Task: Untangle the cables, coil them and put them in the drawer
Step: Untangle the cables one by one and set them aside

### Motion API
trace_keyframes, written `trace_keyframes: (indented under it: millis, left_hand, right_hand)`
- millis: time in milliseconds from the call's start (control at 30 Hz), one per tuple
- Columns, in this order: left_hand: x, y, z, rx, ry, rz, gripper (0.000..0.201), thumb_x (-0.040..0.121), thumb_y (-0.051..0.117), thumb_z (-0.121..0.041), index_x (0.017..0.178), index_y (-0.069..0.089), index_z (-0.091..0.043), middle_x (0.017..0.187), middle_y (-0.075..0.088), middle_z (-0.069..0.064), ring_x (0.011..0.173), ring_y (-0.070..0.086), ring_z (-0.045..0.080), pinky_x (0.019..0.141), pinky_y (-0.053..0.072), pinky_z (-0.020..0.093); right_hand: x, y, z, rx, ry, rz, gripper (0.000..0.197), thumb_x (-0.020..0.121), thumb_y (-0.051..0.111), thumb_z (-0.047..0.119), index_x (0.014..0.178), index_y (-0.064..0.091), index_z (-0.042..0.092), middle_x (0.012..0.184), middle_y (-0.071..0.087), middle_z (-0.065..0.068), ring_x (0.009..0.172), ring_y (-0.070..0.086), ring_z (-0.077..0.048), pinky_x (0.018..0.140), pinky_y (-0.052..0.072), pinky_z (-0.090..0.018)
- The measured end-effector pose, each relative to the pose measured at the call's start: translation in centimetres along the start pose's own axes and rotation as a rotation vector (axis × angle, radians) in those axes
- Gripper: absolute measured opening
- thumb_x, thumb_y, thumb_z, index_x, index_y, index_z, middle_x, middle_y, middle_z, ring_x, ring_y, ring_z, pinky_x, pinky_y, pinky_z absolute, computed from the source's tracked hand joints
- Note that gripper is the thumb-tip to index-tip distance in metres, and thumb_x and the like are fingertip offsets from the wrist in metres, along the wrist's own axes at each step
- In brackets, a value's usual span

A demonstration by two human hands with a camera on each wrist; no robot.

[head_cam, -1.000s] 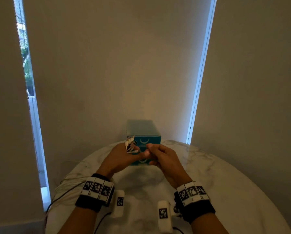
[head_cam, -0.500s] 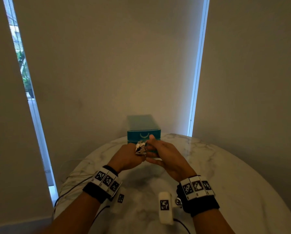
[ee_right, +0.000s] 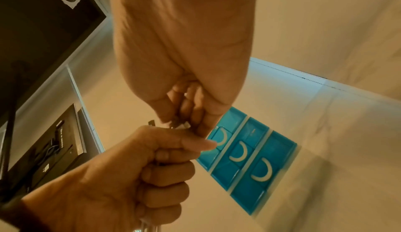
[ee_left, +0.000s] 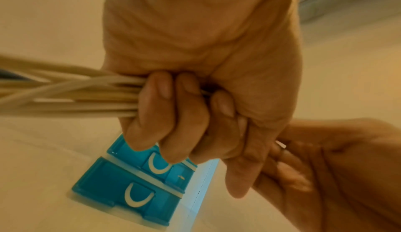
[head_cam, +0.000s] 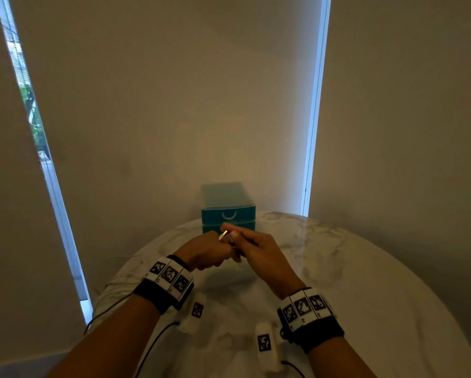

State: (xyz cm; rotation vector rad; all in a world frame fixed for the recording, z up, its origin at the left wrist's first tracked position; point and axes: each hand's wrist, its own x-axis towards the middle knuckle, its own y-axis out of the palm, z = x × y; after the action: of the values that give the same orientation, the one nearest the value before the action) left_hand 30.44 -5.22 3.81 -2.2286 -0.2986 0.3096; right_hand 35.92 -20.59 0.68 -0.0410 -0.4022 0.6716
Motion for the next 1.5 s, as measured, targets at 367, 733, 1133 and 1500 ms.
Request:
trace_keyframes:
  millis: [367, 733, 1133, 1500]
  left_hand:
    - [0.4, 1.2, -1.3, -0.136, 0.048, 0.139, 0.021, 0.098, 0.070, -0.029, 0.078, 0.064, -0.021, 0.063, 0.049, -0.002, 0.052, 0.038, 0.011, 0.049, 0.030, 0.025]
    - [0.5, -0.5, -4.3, 0.339, 0.118, 0.210, 0.057, 0.091, 0.066, -0.072, 0.114, 0.078, -0.021, 0.111, 0.078, -0.001, 0.106, 0.073, 0.019, 0.104, 0.058, 0.043]
    - [-1.2, 1.3, -9.4, 0.466, 0.238, 0.255, 0.073, 0.083, 0.052, -0.091, 0.106, 0.070, -0.024, 0.119, 0.070, 0.002, 0.110, 0.066, 0.024, 0.104, 0.052, 0.040]
    - [-1.6, -1.3, 3.2, 0.337, 0.120, 0.443, 0.045, 0.116, 0.033, -0.045, 0.148, 0.059, -0.027, 0.137, 0.065, -0.002, 0.121, 0.061, 0.015, 0.098, 0.048, 0.025]
  right_hand:
    - [-0.4, -1.9, -3.5, 0.766, 0.354, -0.083, 0.039, 0.106, 0.045, 0.001, 0.143, 0.056, -0.003, 0.132, 0.073, -0.021, 0.123, 0.071, -0.033, 0.102, 0.059, -0.043]
    - [-2.2, 3.8, -5.0, 0.924, 0.275, 0.127, 0.068, 0.093, 0.058, -0.019, 0.153, 0.051, 0.011, 0.150, 0.058, -0.027, 0.144, 0.052, -0.043, 0.123, 0.040, -0.053]
    - [-2.4, 1.9, -2.6, 0.995, 0.419, -0.156, 0.053, 0.115, 0.022, 0.053, 0.091, 0.048, 0.013, 0.050, 0.041, 0.001, 0.039, 0.038, -0.011, 0.041, 0.040, -0.020]
    - [-1.8, -1.9, -4.0, 1.088, 0.275, -0.013, 0.063, 0.110, 0.049, 0.046, 0.056, 0.028, 0.020, 0.044, 0.019, 0.001, 0.040, 0.021, -0.016, 0.050, 0.032, -0.033]
